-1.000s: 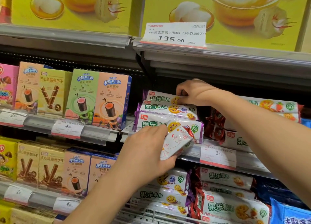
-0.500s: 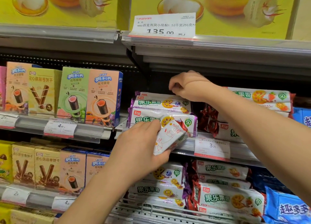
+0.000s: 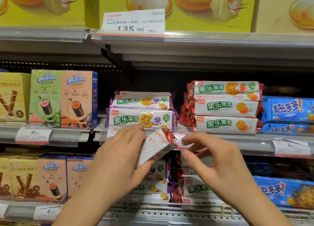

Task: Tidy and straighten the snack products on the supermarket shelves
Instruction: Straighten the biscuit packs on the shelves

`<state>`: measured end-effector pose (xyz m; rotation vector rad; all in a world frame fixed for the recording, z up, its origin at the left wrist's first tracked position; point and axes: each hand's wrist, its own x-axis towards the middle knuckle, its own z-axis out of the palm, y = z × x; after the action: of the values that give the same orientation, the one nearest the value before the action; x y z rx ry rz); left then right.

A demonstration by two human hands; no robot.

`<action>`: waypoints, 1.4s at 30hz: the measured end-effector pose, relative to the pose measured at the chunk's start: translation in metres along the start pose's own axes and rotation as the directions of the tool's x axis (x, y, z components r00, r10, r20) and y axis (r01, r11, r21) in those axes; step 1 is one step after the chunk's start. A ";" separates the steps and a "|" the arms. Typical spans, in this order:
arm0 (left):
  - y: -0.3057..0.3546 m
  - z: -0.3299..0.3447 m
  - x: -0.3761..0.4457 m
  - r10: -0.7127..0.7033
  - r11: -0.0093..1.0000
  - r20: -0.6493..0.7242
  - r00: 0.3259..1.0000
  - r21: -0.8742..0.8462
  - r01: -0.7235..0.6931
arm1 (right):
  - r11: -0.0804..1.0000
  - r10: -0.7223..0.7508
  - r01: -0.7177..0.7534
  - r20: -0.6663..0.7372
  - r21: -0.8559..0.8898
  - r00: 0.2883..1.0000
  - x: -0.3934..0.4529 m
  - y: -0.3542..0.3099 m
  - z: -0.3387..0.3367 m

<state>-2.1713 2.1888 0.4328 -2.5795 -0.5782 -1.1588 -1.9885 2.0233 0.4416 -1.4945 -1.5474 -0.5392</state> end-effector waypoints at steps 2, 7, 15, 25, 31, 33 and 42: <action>0.017 0.007 -0.007 0.068 0.998 -0.008 0.998 -0.013 -0.068 | 0.993 0.090 -0.094 0.057 0.075 0.994 -0.026 0.010 -0.002; 0.056 0.024 -0.006 0.219 0.973 0.050 0.974 -0.084 -0.214 | 0.960 0.236 -0.242 0.058 0.138 0.970 -0.071 0.038 -0.014; 0.114 0.071 -0.013 0.276 0.955 0.253 0.927 -0.178 -0.236 | 0.856 0.482 -0.467 -0.013 0.220 0.876 -0.139 0.067 -0.023; 0.133 0.109 -0.064 -0.518 0.562 0.283 0.807 -0.599 0.571 | 0.436 0.842 -0.581 -0.084 0.687 0.533 -0.171 0.100 -0.035; 0.142 0.117 -0.053 -0.588 0.349 0.317 0.744 -0.731 0.587 | 0.484 0.815 -0.639 -0.042 0.598 0.578 -0.149 0.095 -0.035; 0.146 0.117 -0.042 -0.557 0.358 0.327 0.763 -0.735 0.576 | 0.614 0.762 -0.669 -0.091 0.419 0.642 -0.138 0.101 -0.037; 0.141 0.134 0.013 -0.405 0.815 0.341 0.848 -0.285 0.504 | 0.676 0.536 -0.544 -0.176 -0.497 0.826 -0.078 0.167 -0.023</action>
<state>-2.0118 2.1181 0.3458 -3.0495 -1.2144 -1.1444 -1.8330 1.9908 0.3453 -2.2614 -0.8725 -0.6435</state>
